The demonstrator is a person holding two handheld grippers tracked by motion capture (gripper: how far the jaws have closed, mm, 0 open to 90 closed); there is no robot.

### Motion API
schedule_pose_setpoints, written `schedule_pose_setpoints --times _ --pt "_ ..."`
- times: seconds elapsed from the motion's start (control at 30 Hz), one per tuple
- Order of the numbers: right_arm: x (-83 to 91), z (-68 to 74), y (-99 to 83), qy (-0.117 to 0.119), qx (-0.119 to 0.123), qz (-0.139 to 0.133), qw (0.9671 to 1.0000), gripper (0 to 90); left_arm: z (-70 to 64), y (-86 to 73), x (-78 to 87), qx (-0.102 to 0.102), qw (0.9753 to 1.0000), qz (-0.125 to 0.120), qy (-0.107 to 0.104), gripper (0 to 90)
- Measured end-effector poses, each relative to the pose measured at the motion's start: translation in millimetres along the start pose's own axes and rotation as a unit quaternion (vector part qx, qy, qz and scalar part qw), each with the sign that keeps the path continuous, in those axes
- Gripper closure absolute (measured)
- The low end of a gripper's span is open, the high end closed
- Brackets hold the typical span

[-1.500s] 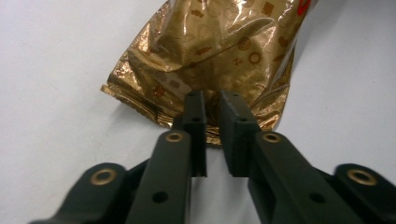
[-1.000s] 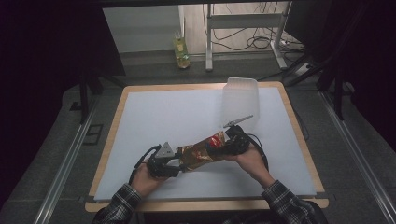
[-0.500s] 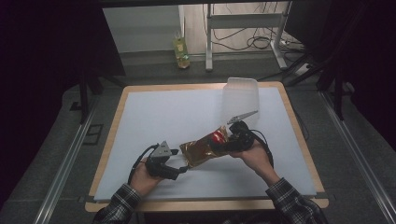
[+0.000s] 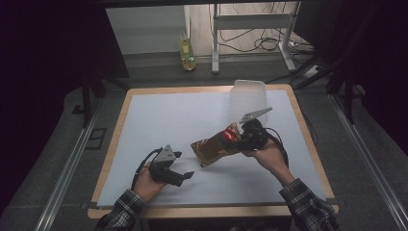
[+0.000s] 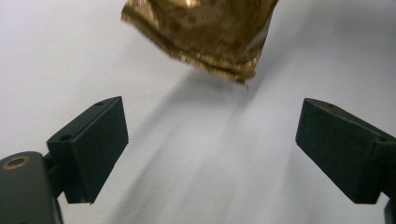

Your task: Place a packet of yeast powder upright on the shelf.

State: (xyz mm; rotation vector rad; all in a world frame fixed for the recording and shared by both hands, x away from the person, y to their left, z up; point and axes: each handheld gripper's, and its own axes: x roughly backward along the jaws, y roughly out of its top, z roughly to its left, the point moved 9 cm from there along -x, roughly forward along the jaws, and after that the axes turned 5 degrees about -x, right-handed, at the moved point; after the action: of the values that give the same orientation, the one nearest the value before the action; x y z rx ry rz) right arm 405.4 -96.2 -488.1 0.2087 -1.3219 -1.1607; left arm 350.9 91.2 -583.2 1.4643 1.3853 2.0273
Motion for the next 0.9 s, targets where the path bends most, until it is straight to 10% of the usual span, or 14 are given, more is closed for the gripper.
schedule_pose_setpoints --times 0.9 --pt "61.9 -23.1 54.3 -0.059 0.123 -0.014 0.9906 71.3 2.9 -0.8 0.7 -0.030 0.9994 0.002 0.019 5.6"
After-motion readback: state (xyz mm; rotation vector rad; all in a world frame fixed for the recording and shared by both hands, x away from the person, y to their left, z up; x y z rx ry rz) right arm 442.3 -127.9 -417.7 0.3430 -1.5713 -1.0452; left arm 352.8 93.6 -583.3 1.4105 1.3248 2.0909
